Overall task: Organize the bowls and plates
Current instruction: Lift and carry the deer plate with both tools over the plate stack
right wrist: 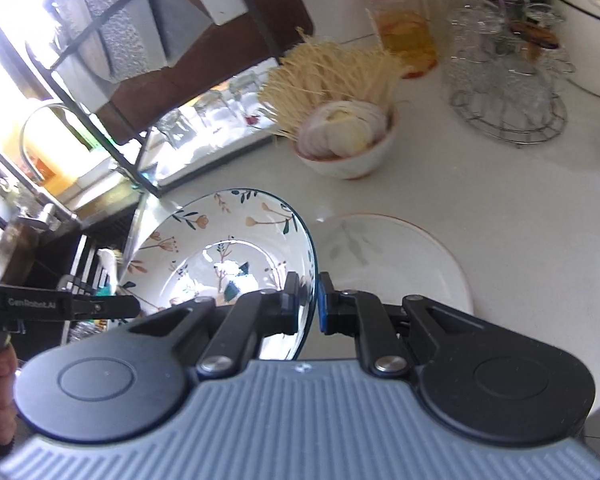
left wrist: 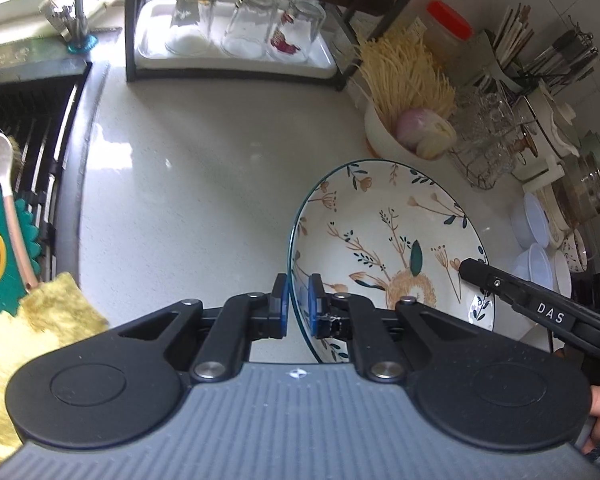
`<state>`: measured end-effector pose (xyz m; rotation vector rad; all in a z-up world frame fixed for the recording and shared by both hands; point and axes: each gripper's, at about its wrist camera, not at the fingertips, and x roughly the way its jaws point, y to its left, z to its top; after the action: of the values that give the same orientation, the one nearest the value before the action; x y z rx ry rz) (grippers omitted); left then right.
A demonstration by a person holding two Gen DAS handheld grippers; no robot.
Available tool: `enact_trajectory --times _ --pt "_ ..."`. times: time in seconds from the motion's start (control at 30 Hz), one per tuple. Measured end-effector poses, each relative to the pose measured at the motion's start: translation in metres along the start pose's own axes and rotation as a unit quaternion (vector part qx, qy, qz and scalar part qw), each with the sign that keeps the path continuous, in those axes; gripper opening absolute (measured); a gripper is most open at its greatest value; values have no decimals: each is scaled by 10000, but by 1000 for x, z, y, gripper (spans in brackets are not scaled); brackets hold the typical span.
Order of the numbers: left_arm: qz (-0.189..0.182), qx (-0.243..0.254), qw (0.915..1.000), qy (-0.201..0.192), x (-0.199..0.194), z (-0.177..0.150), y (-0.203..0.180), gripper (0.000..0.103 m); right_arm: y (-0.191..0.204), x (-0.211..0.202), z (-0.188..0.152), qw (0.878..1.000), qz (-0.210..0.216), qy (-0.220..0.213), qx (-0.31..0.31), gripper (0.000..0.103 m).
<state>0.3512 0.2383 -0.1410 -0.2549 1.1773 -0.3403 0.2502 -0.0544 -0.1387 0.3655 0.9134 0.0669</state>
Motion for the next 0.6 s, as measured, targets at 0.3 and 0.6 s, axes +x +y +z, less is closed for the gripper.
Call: enact_trajectory --times 0.3,0.6 --pt "-117 163 9995 259 37 -5 -35 11 -35 -9 -6 9989 -443 -8 169 12" --pt "80 286 9982 516 62 0 -59 12 -57 -6 -12 9975 -664 30 222 13"
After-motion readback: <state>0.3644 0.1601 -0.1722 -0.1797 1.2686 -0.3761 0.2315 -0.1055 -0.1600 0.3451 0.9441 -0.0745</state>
